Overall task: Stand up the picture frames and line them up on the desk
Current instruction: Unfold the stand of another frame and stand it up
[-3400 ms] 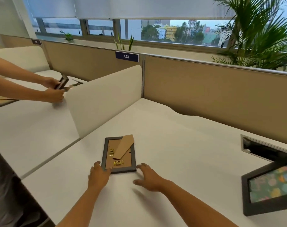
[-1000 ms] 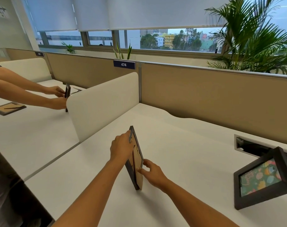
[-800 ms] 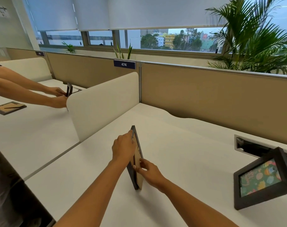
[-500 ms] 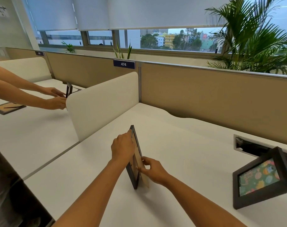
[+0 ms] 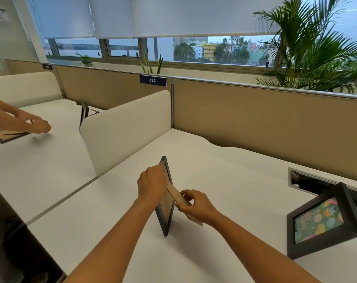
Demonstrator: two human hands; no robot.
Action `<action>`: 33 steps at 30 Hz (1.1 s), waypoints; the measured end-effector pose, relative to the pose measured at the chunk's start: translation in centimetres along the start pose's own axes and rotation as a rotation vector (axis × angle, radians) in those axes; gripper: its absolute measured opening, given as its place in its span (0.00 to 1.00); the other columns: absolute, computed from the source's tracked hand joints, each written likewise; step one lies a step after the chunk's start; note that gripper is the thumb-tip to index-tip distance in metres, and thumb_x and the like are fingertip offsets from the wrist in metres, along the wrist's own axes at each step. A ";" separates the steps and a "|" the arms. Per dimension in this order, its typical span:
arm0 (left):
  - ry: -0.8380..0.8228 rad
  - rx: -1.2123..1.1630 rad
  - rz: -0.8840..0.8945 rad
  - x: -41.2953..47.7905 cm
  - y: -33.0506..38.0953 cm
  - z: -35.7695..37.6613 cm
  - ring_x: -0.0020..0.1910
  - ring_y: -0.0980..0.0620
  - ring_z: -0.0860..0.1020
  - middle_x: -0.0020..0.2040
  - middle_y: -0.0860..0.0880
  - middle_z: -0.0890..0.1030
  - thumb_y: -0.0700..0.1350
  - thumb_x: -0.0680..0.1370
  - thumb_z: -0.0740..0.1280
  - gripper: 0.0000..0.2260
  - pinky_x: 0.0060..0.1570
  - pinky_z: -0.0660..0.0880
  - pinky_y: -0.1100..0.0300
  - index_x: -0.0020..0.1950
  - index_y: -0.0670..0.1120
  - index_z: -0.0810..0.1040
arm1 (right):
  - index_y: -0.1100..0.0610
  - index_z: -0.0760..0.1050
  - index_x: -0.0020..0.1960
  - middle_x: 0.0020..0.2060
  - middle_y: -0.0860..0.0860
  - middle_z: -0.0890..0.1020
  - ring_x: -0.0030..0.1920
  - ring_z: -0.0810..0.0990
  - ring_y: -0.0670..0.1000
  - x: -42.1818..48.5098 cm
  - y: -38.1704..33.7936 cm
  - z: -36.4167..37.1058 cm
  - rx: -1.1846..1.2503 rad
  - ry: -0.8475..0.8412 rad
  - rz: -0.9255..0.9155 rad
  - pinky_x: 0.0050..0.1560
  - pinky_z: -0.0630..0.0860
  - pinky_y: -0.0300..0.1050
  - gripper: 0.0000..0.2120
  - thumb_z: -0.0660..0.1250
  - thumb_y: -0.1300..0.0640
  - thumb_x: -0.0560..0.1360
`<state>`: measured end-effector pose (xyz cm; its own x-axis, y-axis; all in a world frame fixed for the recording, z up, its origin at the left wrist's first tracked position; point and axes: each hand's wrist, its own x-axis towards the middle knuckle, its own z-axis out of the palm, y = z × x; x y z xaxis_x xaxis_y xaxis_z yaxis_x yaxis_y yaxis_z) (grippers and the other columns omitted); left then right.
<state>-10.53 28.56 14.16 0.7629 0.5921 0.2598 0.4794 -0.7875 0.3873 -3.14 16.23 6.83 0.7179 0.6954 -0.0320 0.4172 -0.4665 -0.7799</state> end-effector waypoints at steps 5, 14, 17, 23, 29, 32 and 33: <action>0.010 0.016 0.016 0.1 0.2 0.2 0.51 0.46 0.80 0.55 0.42 0.81 0.39 0.80 0.59 0.19 0.38 0.68 0.62 0.71 0.46 0.65 | 0.57 0.73 0.63 0.58 0.54 0.78 0.55 0.76 0.51 0.0 0.2 -0.2 -0.017 0.014 -0.017 0.50 0.71 0.39 0.24 0.69 0.49 0.70; 0.001 0.086 0.059 0.3 0.4 0.3 0.50 0.47 0.80 0.55 0.44 0.81 0.41 0.80 0.59 0.19 0.38 0.68 0.64 0.71 0.46 0.65 | 0.54 0.69 0.67 0.65 0.51 0.75 0.63 0.73 0.51 -0.1 0.9 -0.1 0.009 0.006 0.019 0.59 0.69 0.43 0.26 0.66 0.44 0.72; -0.010 0.134 0.079 0.6 0.4 0.5 0.51 0.46 0.80 0.56 0.44 0.80 0.40 0.79 0.60 0.19 0.39 0.72 0.61 0.70 0.45 0.66 | 0.53 0.70 0.66 0.64 0.51 0.75 0.63 0.72 0.50 -0.2 1.3 -0.4 0.013 0.025 0.023 0.60 0.69 0.42 0.24 0.64 0.45 0.73; 0.016 0.234 0.104 1.5 0.2 1.4 0.51 0.44 0.80 0.56 0.44 0.80 0.35 0.78 0.58 0.21 0.43 0.75 0.57 0.71 0.45 0.65 | 0.55 0.71 0.64 0.63 0.51 0.76 0.61 0.74 0.49 -0.9 3.2 -1.4 0.013 0.059 0.031 0.57 0.67 0.38 0.20 0.62 0.48 0.76; 0.024 0.282 0.120 2.5 -0.3 2.1 0.50 0.43 0.80 0.57 0.45 0.79 0.34 0.78 0.57 0.22 0.41 0.72 0.57 0.72 0.44 0.63 | 0.56 0.73 0.63 0.62 0.51 0.76 0.60 0.74 0.48 -1.2 4.9 -2.0 0.022 0.082 0.070 0.55 0.66 0.36 0.18 0.62 0.49 0.76; 0.019 0.299 0.122 2.9 -0.2 2.2 0.51 0.43 0.80 0.58 0.44 0.78 0.34 0.78 0.57 0.22 0.44 0.75 0.56 0.72 0.43 0.63 | 0.56 0.73 0.62 0.61 0.51 0.77 0.59 0.74 0.48 -1.3 5.5 -2.0 0.027 0.083 0.088 0.56 0.67 0.37 0.18 0.62 0.49 0.76; 0.023 0.303 0.123 2.9 -0.3 2.3 0.50 0.43 0.80 0.57 0.44 0.78 0.34 0.78 0.57 0.22 0.44 0.75 0.56 0.72 0.43 0.63 | 0.56 0.73 0.62 0.61 0.51 0.77 0.59 0.74 0.48 -1.3 5.6 -2.0 0.029 0.082 0.093 0.55 0.67 0.36 0.17 0.62 0.49 0.76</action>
<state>-7.43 30.11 12.80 0.8147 0.4900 0.3099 0.4940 -0.8665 0.0715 -0.66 11.61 3.72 0.7964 0.6023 -0.0542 0.3315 -0.5097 -0.7939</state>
